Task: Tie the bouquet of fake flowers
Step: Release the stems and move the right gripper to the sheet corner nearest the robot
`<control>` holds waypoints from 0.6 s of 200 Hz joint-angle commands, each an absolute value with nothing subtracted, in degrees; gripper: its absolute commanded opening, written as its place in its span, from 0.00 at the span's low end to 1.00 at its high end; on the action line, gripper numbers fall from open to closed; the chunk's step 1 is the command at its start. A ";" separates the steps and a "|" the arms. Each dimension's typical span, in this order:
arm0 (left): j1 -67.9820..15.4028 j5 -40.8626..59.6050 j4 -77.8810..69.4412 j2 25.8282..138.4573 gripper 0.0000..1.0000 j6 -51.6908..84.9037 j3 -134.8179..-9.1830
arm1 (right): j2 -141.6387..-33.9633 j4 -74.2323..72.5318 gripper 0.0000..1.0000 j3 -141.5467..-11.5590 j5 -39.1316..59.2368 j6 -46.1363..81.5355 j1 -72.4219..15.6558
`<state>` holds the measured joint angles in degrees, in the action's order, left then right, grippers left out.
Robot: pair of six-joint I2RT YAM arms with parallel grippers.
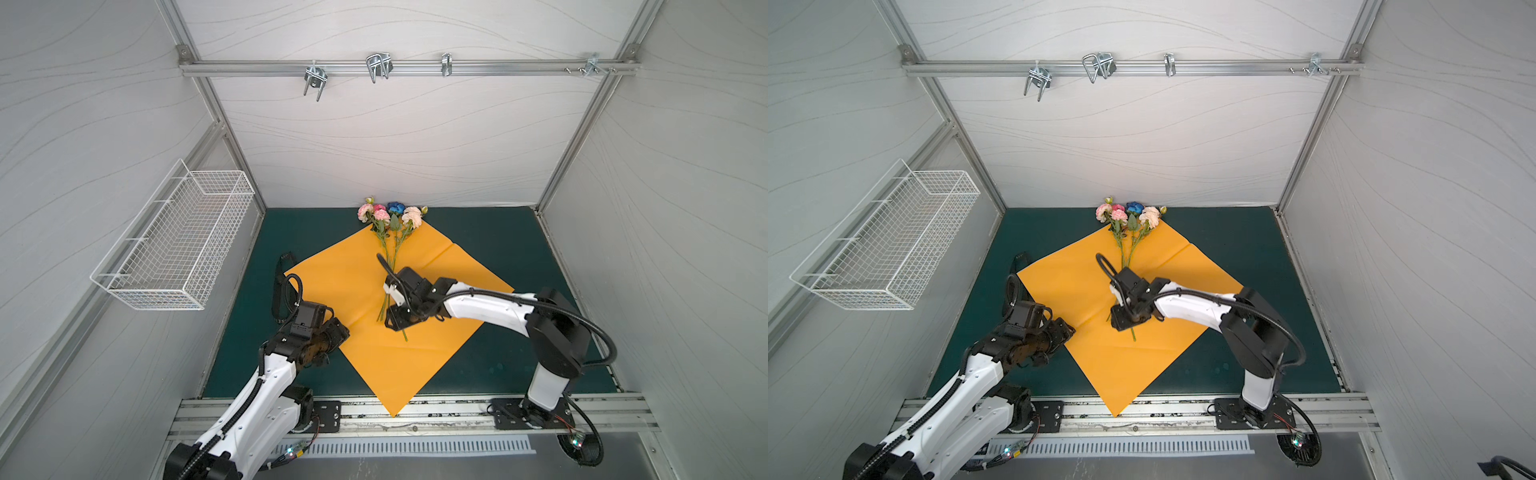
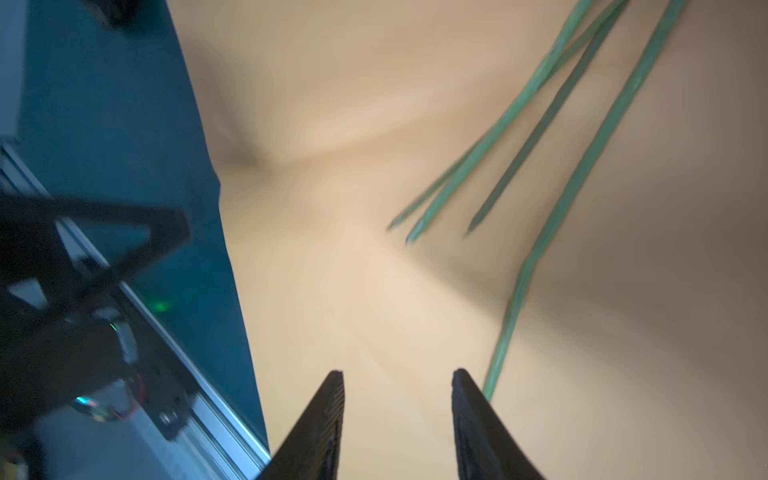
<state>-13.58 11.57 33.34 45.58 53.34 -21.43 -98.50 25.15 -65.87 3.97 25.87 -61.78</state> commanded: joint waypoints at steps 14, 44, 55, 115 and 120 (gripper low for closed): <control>-14.23 18.40 32.16 46.29 0.80 55.07 -19.74 | -89.38 32.49 0.55 -56.85 -18.12 21.79 -74.68; -15.29 22.25 30.03 46.23 0.81 56.65 -17.13 | -86.57 35.29 0.63 -53.70 -24.20 25.42 -80.60; -16.32 23.99 27.07 46.44 0.81 58.39 -15.30 | -86.63 35.55 0.64 -53.02 -24.73 27.48 -80.56; -22.88 26.54 22.29 49.16 0.78 61.88 -11.48 | -89.57 33.70 0.66 -52.87 -23.67 29.98 -76.38; -22.96 26.67 22.58 48.93 0.78 61.88 -11.28 | -89.67 33.32 0.66 -52.71 -23.12 30.08 -75.98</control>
